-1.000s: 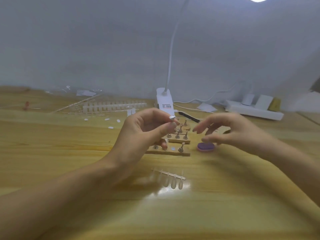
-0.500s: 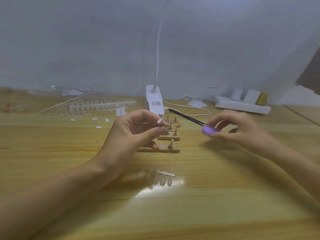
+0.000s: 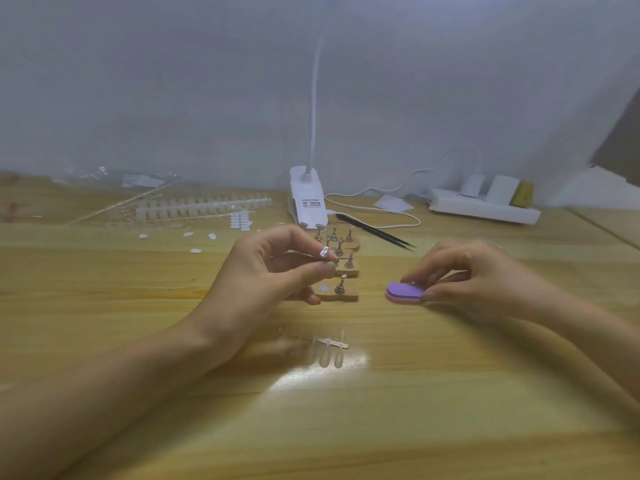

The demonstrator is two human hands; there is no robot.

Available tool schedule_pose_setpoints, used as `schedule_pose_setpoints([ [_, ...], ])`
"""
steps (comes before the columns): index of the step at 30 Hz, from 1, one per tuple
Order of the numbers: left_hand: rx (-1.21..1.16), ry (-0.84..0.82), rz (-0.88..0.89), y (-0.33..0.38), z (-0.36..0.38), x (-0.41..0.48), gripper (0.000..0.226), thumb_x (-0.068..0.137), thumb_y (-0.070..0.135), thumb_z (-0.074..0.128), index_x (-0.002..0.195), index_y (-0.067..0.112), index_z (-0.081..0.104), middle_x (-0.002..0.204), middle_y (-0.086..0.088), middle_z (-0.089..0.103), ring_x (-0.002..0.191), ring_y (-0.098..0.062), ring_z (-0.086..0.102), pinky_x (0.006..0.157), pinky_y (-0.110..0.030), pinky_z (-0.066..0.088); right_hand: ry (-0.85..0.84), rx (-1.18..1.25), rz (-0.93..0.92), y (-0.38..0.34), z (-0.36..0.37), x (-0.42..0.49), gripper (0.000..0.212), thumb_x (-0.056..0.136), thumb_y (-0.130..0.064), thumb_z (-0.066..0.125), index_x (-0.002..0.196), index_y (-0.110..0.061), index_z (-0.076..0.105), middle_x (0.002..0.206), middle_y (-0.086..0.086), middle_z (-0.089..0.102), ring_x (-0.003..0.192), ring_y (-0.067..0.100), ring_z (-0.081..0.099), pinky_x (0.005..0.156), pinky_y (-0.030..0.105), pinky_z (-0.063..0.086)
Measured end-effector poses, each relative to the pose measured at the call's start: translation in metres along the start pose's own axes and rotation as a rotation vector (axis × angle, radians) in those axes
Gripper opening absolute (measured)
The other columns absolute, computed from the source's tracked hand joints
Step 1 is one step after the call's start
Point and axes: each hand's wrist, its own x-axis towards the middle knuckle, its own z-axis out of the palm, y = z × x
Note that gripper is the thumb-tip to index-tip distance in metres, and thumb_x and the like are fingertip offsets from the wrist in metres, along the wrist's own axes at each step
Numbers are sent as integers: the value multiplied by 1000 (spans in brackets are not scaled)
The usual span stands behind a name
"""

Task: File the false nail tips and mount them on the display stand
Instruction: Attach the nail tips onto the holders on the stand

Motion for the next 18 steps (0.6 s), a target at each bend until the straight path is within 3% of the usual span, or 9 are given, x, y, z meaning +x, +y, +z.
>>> schedule_pose_setpoints([
  [8, 29, -18, 16, 0, 2, 0, 20, 70, 15, 76, 81, 3, 65, 81, -2, 70, 71, -9, 66, 55, -21, 52, -21, 1, -17, 8, -2, 7, 39, 78, -2, 81, 84, -40, 78, 83, -4, 75, 72, 7, 67, 67, 18, 52],
  [11, 34, -22, 12, -1, 2, 0, 23, 69, 16, 77, 83, 1, 65, 81, -3, 69, 70, -10, 66, 55, -21, 52, 0, -13, -17, 9, 0, 11, 35, 77, -5, 82, 81, -39, 77, 81, -2, 75, 72, 9, 68, 66, 22, 53],
  [16, 108, -25, 28, -3, 0, 0, 12, 72, 19, 77, 77, 13, 68, 81, 0, 67, 75, -15, 68, 54, -24, 53, 116, -104, -24, -7, -4, 11, 20, 76, -9, 83, 77, -27, 75, 80, -8, 74, 72, 7, 70, 66, 36, 59],
  [18, 158, -38, 57, -3, 0, -1, 9, 77, 14, 77, 76, 17, 69, 81, 4, 67, 77, -17, 69, 53, -25, 53, 169, -84, -100, -25, 1, 7, 20, 75, -7, 84, 79, -23, 72, 81, -11, 73, 70, 6, 72, 61, 33, 61],
])
